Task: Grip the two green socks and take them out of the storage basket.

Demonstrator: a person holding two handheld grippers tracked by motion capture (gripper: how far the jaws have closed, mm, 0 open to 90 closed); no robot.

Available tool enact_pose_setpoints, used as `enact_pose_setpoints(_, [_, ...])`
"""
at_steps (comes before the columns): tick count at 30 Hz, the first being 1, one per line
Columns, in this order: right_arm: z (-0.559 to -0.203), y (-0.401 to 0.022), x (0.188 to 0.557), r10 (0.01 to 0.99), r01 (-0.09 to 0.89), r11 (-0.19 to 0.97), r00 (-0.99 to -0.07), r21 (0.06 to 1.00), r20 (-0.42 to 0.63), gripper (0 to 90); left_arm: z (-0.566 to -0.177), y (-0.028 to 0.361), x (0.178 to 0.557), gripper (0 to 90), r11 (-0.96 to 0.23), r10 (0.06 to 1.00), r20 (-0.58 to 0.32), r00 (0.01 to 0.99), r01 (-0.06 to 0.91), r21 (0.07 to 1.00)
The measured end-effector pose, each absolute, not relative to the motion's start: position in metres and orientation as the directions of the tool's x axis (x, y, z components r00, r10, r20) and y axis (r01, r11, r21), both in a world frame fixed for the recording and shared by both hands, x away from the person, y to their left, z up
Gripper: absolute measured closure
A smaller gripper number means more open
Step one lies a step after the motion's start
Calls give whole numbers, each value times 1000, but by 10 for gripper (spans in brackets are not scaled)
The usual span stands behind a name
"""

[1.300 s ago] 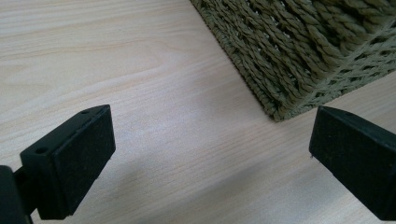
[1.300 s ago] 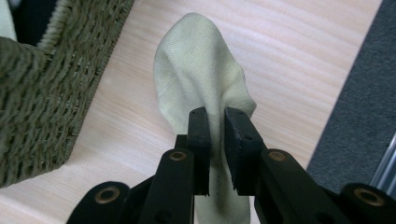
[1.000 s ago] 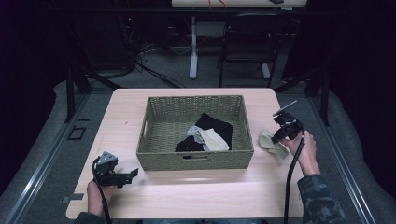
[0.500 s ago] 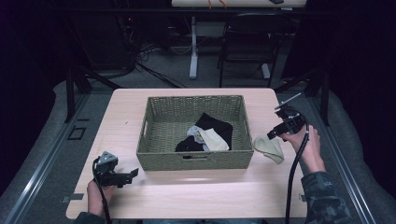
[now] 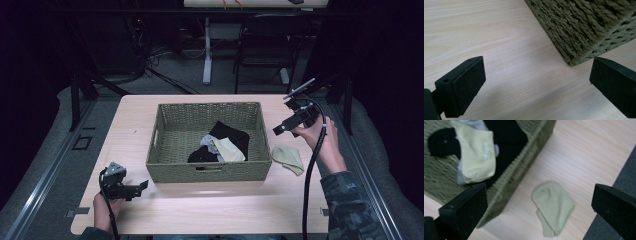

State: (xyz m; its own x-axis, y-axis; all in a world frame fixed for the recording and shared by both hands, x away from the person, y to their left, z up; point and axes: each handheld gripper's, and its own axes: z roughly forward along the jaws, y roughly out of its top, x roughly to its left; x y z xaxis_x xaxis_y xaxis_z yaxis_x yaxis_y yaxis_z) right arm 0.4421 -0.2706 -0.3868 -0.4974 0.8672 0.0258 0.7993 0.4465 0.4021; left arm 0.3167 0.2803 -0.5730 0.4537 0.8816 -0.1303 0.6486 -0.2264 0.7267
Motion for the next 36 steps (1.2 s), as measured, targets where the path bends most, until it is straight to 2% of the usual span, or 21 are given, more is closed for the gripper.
enact_pose_setpoints(7, [-370,-231,448,823,754,503,-567,422,31,0,-573,279,318,5,-223,880,-134,455,647,729])
enact_pose_setpoints(13, [-372,-201,454,785,720,547,-618,426,36,0,-574,280,319,5,-224,879,-136,456,649,727])
enact_pose_setpoints(25, [-402,-154,469,753,713,591,-655,376,60,29,-573,281,318,5,-226,877,-135,460,645,730])
enact_pose_setpoints(36, [-434,-123,479,730,712,624,-678,322,85,109,-573,281,317,5,-223,878,-136,460,643,733])
